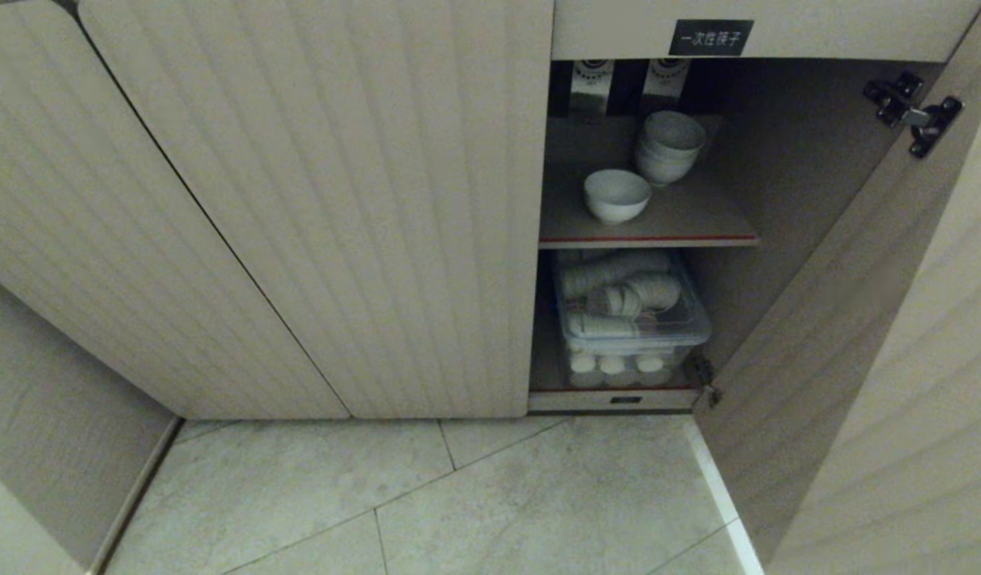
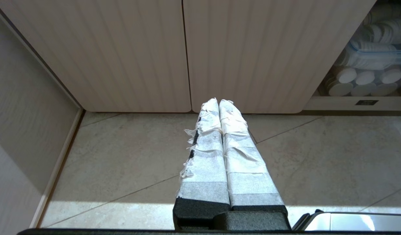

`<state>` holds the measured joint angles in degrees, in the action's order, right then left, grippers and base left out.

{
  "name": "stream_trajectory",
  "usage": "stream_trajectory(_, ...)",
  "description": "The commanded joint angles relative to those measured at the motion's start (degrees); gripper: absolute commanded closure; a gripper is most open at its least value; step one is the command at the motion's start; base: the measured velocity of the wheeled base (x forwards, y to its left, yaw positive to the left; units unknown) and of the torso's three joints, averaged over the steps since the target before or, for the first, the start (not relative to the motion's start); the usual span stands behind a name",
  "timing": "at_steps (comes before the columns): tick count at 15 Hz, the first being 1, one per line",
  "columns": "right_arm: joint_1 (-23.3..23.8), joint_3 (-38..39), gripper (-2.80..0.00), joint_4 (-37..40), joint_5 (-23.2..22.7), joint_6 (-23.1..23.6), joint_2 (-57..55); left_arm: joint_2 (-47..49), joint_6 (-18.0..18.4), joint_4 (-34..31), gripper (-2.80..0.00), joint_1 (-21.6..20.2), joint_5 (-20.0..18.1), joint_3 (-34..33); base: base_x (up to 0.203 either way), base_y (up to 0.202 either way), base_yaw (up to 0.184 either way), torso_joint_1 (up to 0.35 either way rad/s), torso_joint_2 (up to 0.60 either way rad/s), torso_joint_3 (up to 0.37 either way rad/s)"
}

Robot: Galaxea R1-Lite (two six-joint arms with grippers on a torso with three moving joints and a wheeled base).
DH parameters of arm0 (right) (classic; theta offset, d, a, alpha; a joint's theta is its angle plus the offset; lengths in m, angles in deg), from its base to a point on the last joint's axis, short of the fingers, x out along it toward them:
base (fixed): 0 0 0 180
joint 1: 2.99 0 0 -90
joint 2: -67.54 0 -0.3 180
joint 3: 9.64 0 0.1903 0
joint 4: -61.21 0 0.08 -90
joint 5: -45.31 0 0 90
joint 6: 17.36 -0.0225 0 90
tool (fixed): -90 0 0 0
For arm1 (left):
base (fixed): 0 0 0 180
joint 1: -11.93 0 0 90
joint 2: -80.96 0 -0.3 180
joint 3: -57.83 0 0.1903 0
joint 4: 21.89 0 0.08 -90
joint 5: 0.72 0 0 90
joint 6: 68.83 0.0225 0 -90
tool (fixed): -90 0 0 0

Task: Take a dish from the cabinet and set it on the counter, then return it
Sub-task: Close the cabinet door

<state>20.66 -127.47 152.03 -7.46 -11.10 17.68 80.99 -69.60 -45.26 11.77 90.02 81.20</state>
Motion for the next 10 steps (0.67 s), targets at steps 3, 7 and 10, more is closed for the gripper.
stream_trajectory(3,1.83,-3.63,0.0,0.4,0.21,-0.01,-4.21,-0.02,-0.02,0.0,0.0,-0.02,0.04,0.0,0.0,0.0,0.0,0.0,0.0,0.0)
stream_trajectory(7,2.46,-6.52,0.0,0.12,0.2,-1.89,-7.63,-0.02,-0.02,0.0,0.0,-0.02,0.04,0.0,0.0,0.0,0.0,0.0,0.0,0.0)
stream_trajectory(10,2.46,-6.34,0.0,-0.13,-0.07,-3.35,-9.29,-0.02,-0.02,0.0,0.0,-0.02,0.04,0.0,0.0,0.0,0.0,0.0,0.0,0.0)
